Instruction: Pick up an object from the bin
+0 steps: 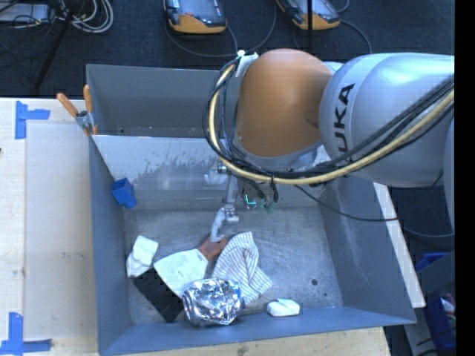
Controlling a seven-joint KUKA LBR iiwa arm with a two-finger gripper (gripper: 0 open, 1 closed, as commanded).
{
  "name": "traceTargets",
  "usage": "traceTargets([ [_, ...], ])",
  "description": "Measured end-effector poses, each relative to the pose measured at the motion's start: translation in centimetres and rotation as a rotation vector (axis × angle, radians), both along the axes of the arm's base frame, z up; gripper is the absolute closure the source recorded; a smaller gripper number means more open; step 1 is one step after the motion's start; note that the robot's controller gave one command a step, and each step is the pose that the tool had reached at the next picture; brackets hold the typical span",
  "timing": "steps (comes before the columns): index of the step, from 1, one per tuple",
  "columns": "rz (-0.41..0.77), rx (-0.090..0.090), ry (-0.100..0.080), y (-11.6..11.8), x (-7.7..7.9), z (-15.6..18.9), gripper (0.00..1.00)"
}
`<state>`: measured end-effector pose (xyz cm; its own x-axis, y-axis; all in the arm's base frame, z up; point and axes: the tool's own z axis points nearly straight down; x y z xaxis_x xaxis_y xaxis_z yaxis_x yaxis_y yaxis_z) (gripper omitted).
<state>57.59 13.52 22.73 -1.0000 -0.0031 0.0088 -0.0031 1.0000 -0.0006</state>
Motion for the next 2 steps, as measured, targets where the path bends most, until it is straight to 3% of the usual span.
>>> traceTargets([
  [1,-0.003,0.001,-0.008,-0.1,0.1,0.5,0.00],
  [2,-0.006,0.002,-0.014,-0.2,-2.4,-4.0,0.00],
])
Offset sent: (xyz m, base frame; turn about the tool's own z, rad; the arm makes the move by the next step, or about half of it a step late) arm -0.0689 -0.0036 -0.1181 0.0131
